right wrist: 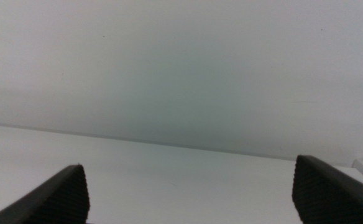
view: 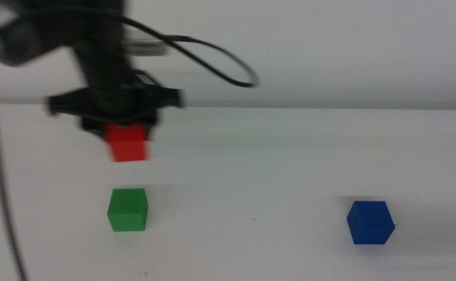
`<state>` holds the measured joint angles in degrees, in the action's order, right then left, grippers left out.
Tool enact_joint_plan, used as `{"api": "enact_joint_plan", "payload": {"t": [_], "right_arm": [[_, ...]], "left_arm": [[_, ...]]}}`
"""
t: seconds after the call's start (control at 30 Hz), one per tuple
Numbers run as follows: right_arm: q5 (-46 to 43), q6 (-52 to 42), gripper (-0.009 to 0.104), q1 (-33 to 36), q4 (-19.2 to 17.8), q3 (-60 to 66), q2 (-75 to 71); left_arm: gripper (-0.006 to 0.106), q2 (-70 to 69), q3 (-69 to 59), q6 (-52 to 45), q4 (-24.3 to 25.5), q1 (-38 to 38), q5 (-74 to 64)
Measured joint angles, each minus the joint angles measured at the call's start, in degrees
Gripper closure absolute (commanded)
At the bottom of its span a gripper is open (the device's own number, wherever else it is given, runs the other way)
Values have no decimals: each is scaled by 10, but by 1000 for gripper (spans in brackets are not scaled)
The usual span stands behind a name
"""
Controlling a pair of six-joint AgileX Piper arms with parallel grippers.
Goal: Stack red cubes first, then green, then blue cubes in a specific spot.
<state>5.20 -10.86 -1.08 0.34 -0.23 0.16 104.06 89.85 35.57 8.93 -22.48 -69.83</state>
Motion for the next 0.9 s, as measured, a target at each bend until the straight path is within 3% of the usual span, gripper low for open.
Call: {"api": "enact_joint_plan", "payload": {"t": [0.3, 0.47, 0.9], "right_arm": [[0, 0, 8, 0, 0, 0, 0], [0, 0, 8, 0, 0, 0, 0], [1, 0, 8, 0, 0, 0, 0]], "left_arm": [[101, 135, 144, 55, -13, -127, -2], [101, 190, 192, 67, -51, -155, -2], [101, 238, 197, 86, -62, -186, -3]]}}
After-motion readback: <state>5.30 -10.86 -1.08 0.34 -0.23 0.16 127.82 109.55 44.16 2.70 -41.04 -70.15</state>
